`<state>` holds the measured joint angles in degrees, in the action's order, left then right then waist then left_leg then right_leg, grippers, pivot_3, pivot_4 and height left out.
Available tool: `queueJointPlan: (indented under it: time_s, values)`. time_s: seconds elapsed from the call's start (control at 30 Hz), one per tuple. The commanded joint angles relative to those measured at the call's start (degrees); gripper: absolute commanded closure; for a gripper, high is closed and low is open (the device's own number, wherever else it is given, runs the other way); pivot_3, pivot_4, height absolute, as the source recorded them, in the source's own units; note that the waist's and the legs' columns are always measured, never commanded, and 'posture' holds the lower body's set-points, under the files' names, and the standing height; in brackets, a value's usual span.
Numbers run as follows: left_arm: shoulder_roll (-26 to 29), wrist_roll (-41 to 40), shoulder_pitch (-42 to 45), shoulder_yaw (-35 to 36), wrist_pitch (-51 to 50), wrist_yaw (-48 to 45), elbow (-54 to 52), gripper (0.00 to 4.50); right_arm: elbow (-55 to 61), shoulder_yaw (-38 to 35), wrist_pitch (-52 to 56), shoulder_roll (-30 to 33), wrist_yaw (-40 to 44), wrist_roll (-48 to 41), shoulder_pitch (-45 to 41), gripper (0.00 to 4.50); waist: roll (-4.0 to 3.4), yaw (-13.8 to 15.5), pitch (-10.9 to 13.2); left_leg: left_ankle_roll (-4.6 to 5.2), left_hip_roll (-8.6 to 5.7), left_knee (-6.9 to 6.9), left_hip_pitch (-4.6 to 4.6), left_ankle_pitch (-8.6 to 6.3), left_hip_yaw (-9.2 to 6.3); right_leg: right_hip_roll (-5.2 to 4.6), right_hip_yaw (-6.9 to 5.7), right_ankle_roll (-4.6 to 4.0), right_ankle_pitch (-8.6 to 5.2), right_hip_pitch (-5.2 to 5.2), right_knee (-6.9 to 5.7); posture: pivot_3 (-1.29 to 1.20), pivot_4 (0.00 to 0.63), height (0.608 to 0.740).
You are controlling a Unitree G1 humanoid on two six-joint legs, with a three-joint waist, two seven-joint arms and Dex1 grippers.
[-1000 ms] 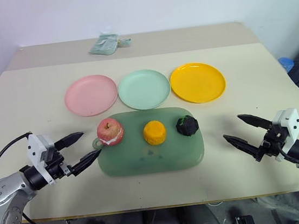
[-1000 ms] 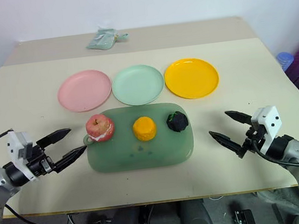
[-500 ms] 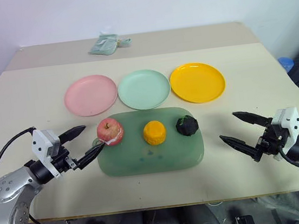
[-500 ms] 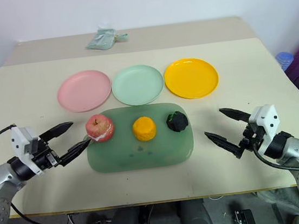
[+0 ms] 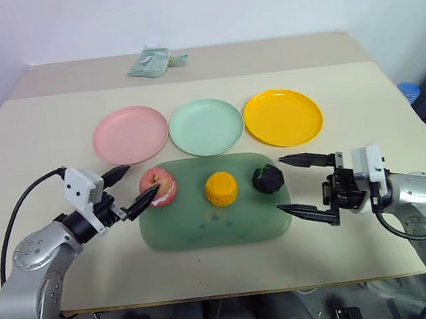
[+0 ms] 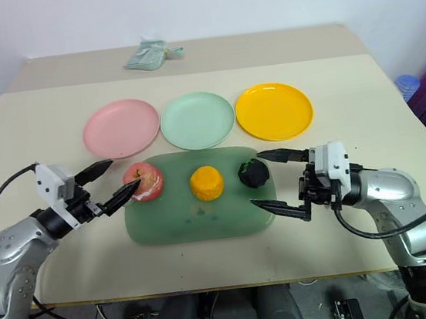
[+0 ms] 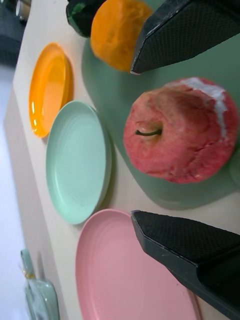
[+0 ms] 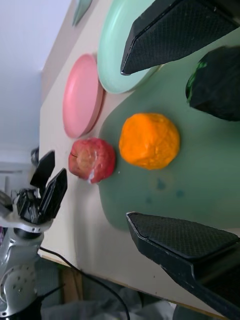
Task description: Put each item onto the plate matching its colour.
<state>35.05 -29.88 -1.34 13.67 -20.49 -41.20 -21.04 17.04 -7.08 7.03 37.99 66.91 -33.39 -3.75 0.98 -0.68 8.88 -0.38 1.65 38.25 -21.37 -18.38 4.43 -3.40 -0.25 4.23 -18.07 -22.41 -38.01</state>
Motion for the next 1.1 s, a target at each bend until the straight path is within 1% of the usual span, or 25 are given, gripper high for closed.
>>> queueJointPlan:
  time_s: [0.03, 0.17, 0.4, 0.6, 0.63, 0.7, 0.73, 0.83, 0.9, 0.97, 1.03, 1.1]
  values:
    - [-0.3, 0.6, 0.1, 0.4, 1.6, 0.2, -1.4, 0.00, -1.3, 0.0, -1.9, -0.9, 0.2, 0.5, -1.1, 0.02, 0.00, 0.0, 0.0, 0.00, 0.01, 0.00, 0.00, 0.00, 0.00, 0.00, 0.00, 0.00, 0.00, 0.00, 0.00, 0.00, 0.150, 0.740]
    - [-0.8, 1.6, -0.5, -0.4, 1.5, 0.7, -0.9, 0.00, -2.7, 0.4, -3.1, -1.6, 0.1, 1.5, -1.6, 0.02, 0.00, 0.0, 0.0, 0.00, 0.01, 0.00, 0.00, 0.00, 0.00, 0.00, 0.00, 0.00, 0.00, -0.01, 0.00, 0.00, 0.150, 0.740]
    - [-2.1, 6.5, 0.2, -4.2, 0.7, 4.1, 1.5, 0.00, -3.0, 1.3, -3.6, -2.0, -0.7, 2.2, -2.5, 0.02, 0.00, 0.0, 0.0, 0.00, 0.01, 0.00, 0.00, 0.00, 0.00, 0.00, 0.00, 0.00, 0.00, 0.00, -0.01, 0.00, 0.150, 0.740]
    - [-5.4, 10.4, 3.0, -8.0, 1.4, 7.7, 4.8, 0.00, -2.7, 1.2, -3.9, -2.5, -1.9, 3.0, -2.8, 0.02, 0.00, 0.1, 0.0, -0.01, 0.00, 0.01, 0.01, 0.00, 0.00, -0.01, 0.00, 0.00, 0.00, 0.01, -0.02, 0.00, 0.150, 0.740]
    - [-5.9, 11.1, 3.7, -8.4, 1.7, 8.3, 5.3, 0.55, -2.6, 1.1, -3.9, -2.5, -2.2, 3.1, -2.8, 0.00, 0.00, 0.1, 0.0, 0.00, 0.00, 0.01, 0.01, 0.00, 0.00, -0.01, 0.00, 0.00, 0.00, 0.01, -0.03, 0.00, 0.150, 0.740]
    - [-6.7, 12.0, 4.5, -8.9, 2.6, 8.9, 6.1, 1.23, -2.4, 0.9, -3.9, -2.3, -2.4, 3.1, -2.6, 0.00, 0.00, 0.0, 0.0, 0.00, 0.00, 0.01, 0.01, 0.00, 0.00, -0.01, 0.00, 0.00, 0.00, 0.00, -0.04, 0.00, 0.150, 0.740]
    - [-7.2, 13.4, 4.9, -9.0, 3.4, 10.2, 6.5, 1.46, -2.4, 0.8, -4.0, -2.3, -2.6, 3.2, -2.6, 0.00, 0.00, 0.0, 0.0, -0.01, 0.00, 0.01, 0.01, 0.00, 0.01, 0.00, 0.00, 0.00, 0.00, 0.00, -0.04, 0.00, 0.150, 0.740]
    - [-9.1, 15.3, 6.1, -8.1, 5.5, 13.3, 7.5, 1.46, -2.2, 0.7, -4.1, -2.2, -3.3, 3.4, -2.5, 0.00, 0.00, 0.0, 0.0, 0.00, 0.00, 0.01, 0.01, 0.00, 0.01, 0.00, 0.00, 0.00, 0.00, -0.01, -0.04, 0.00, 0.150, 0.740]
    - [-11.8, 14.2, 9.0, -5.1, 6.1, 17.2, 8.2, 1.46, -2.3, 0.7, -4.3, -2.3, -3.8, 3.6, -2.6, 0.00, 0.00, 0.1, 0.0, -0.01, 0.00, 0.01, 0.01, 0.00, 0.01, 0.00, 0.00, 0.00, 0.00, -0.01, -0.04, 0.00, 0.150, 0.740]
    - [-13.7, 14.5, 13.8, -2.2, 3.8, 23.2, 9.5, 1.46, -2.3, 0.8, -4.4, -2.5, -4.4, 3.8, -2.8, 0.00, 0.06, 0.3, 0.0, -0.01, 0.00, 0.06, -0.02, 0.00, -0.01, 0.00, -0.02, 0.01, 0.01, -0.01, -0.06, 0.00, 0.150, 0.740]
    - [-14.7, 12.0, 18.8, 0.1, 1.2, 25.1, 12.6, 1.46, -2.5, 1.1, -4.6, -2.7, -4.9, 4.1, -3.3, 0.00, 0.08, 0.4, 0.0, -0.01, -0.01, 0.12, -0.05, 0.01, -0.03, 0.00, -0.03, 0.04, 0.02, 0.00, -0.06, 0.00, 0.150, 0.740]
    - [-15.5, 14.6, 22.7, 0.8, -0.6, 30.3, 16.9, 1.46, -2.8, 1.4, -4.6, -3.0, -5.5, 4.2, -3.9, 0.00, 0.08, 0.2, 0.0, -0.09, -0.02, 0.13, -0.04, 0.05, -0.02, 0.00, -0.03, 0.06, 0.03, 0.00, -0.07, 0.00, 0.150, 0.740]
